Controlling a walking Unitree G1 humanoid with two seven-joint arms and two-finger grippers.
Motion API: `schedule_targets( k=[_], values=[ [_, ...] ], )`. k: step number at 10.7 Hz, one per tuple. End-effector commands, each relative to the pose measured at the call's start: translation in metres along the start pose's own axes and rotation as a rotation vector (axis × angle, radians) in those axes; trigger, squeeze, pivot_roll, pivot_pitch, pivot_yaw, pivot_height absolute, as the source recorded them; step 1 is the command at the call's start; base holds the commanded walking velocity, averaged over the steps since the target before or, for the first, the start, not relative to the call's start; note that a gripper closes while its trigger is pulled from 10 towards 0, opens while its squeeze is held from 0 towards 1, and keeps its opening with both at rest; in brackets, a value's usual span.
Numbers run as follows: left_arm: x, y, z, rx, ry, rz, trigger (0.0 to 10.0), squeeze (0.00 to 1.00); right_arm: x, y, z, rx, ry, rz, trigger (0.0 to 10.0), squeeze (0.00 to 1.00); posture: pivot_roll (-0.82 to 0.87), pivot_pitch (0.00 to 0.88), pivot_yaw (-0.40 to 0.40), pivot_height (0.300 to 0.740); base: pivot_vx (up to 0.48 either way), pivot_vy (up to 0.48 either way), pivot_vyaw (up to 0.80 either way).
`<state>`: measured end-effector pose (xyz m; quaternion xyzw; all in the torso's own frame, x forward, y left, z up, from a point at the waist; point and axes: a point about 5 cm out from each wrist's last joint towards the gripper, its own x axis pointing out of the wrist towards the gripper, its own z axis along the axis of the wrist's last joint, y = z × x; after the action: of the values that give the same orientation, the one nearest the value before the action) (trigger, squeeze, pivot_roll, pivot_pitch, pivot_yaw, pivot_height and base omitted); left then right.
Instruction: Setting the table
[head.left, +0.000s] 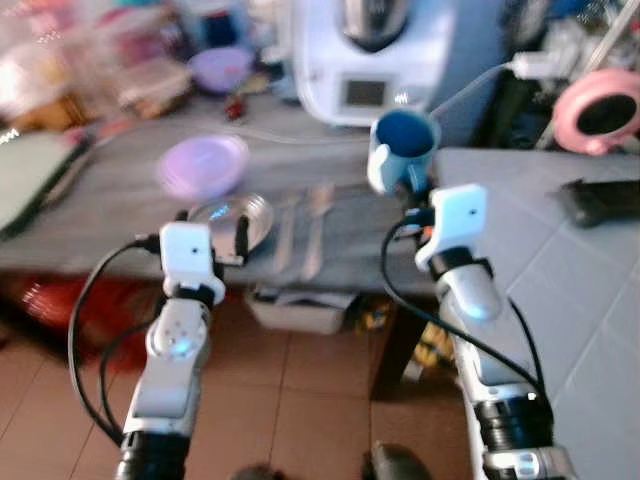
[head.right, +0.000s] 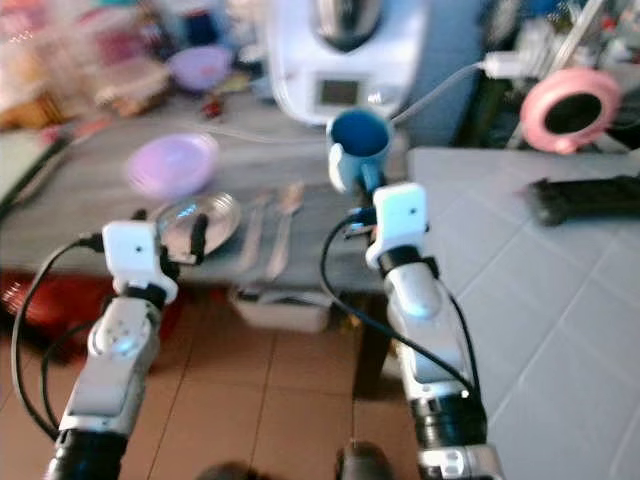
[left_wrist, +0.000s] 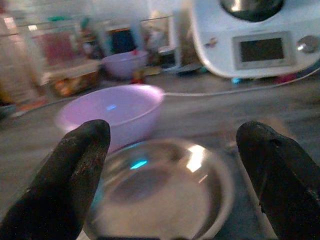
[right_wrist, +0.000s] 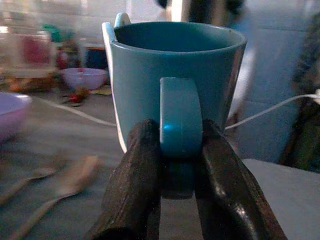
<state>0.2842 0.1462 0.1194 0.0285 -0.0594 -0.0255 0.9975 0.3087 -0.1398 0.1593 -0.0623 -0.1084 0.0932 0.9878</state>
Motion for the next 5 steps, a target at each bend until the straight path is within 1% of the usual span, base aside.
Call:
schedule_targets(
  k=[1, 2, 3, 5],
  values=[
    [0.001, 0.002, 0.005, -0.026, -0.016, 0.021, 10.0, 0.00, 0.005, -0.006, 0.004, -0.017, -0.022, -0.007, 10.0, 0.00, -0.03, 0.038, 0.062, 0.740, 0.405, 0.000, 0.00],
    [0.000, 0.006, 0.005, -0.020, -0.018, 0.049, 10.0, 0.00, 0.010, -0.009, 0.005, -0.017, -0.027, -0.008, 10.0, 0.00, -0.02, 0.044, 0.063, 0.740, 0.000, 0.000, 0.00],
    [-0.001, 0.013, 0.006, -0.004, -0.018, 0.098, 10.0, 0.00, 0.017, -0.012, 0.010, -0.042, -0.047, 0.017, 10.0, 0.00, -0.02, 0.054, 0.062, 0.740, 0.000, 0.000, 0.00],
    [-0.003, 0.020, 0.010, 0.003, -0.030, 0.131, 10.0, 0.00, 0.026, -0.014, 0.015, -0.074, -0.071, 0.030, 10.0, 0.00, -0.01, 0.066, 0.059, 0.740, 0.000, 0.000, 0.80]
  ],
)
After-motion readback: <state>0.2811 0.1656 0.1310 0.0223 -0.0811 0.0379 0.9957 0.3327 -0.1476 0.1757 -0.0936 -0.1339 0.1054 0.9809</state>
